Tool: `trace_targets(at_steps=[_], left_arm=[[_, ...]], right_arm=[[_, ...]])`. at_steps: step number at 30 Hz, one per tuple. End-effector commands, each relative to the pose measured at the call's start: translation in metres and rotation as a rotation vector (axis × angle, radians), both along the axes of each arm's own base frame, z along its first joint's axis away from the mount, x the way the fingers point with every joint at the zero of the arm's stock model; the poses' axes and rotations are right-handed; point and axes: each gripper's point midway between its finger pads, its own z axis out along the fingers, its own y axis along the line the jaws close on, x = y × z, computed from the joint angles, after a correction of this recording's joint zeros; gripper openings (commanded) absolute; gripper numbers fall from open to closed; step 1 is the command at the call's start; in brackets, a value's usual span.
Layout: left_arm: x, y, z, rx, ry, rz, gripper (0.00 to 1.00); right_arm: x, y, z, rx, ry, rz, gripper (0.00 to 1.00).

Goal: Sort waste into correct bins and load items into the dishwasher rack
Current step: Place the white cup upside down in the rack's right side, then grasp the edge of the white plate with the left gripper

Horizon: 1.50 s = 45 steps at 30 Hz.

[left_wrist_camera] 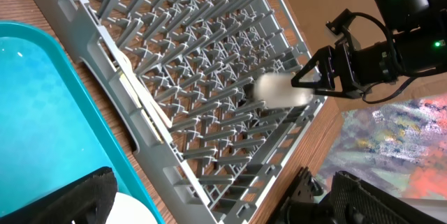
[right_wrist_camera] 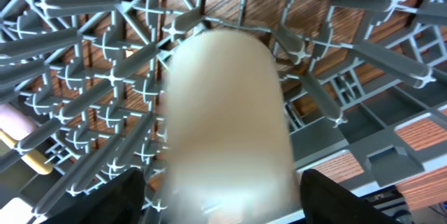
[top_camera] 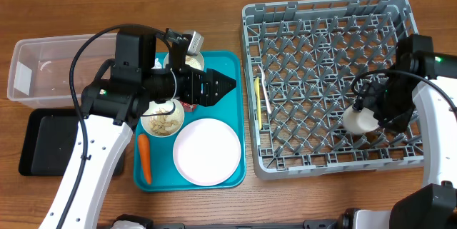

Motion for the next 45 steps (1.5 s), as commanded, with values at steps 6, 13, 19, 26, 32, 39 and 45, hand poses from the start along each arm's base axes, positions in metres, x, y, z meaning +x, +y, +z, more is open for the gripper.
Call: trace_targets(at_steps=[6, 13, 19, 26, 32, 39, 45], left_arm=[[0.002, 0.002, 0.005, 0.01, -0.034, -0.004, 1.0], [-0.009, 0.005, -0.005, 0.068, -0.059, -0.068, 1.0], [-0.024, 0.032, -0.043, 0.263, 0.054, -0.021, 1.0], [-0.048, 0.086, -0.085, 0.516, 0.359, 0.273, 0.87], [-0.077, 0.111, -0.102, 0.675, 0.527, 0.441, 0.84], [-0.11, 0.113, -0.14, 0.774, 0.678, 0.547, 0.8], [-0.13, 0.112, -0.197, 0.77, 0.76, 0.542, 0.71]], right_arm=[[0.002, 0.003, 0.0, 0.018, -0.008, 0.014, 0.79], [0.023, 0.043, 0.058, 0.162, -0.254, 0.182, 0.82], [0.029, 0.087, 0.16, 0.269, -0.701, 0.341, 0.89], [0.01, 0.108, 0.207, 0.323, -0.893, 0.421, 0.9], [0.006, 0.119, 0.199, 0.369, -0.848, 0.444, 0.88], [0.008, 0.121, 0.19, 0.385, -0.801, 0.438, 0.88], [0.009, 0.12, 0.188, 0.385, -0.794, 0.436, 0.88]])
